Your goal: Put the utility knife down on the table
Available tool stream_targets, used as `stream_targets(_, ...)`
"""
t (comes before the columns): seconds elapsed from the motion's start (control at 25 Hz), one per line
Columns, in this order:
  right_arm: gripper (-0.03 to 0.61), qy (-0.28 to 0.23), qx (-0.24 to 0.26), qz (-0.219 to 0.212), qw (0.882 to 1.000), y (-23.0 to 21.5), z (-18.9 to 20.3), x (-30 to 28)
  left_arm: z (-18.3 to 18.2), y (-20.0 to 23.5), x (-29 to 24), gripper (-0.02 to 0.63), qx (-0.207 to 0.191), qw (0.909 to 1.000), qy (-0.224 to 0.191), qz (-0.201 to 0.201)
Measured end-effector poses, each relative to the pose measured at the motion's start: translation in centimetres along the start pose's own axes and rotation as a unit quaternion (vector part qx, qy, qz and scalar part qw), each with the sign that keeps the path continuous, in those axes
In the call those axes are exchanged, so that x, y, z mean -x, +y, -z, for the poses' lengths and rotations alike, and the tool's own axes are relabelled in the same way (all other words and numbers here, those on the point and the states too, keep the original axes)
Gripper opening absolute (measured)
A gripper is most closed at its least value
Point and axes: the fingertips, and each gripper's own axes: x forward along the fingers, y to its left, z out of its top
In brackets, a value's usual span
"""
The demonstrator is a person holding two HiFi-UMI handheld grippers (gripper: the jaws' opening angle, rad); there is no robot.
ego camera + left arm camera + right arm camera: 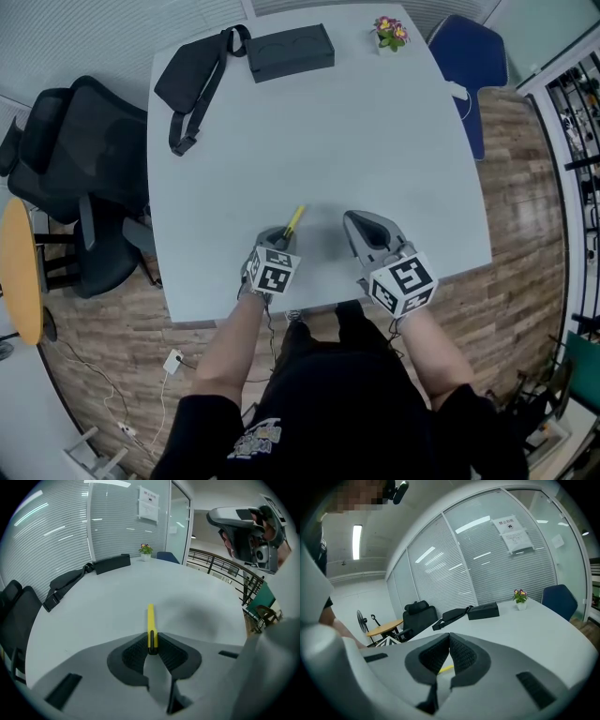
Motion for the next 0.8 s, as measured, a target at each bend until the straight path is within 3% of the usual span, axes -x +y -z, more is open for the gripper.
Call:
stream_targets(0.6, 0.005, 0.004, -0.014, -0.003, 1.0, 0.35, 0.91, -0.28, 0.56, -0.46, -0.65, 0.066, -0.018, 0.9994, 0.027, 0.015)
stream_targets(0.8, 0.005, 0.004, -0.013, -0.003, 1.0, 0.66, 0.76, -0.32, 0.58, -0.18, -0.63, 0.097, -0.022, 0.9992, 0.025, 0.019)
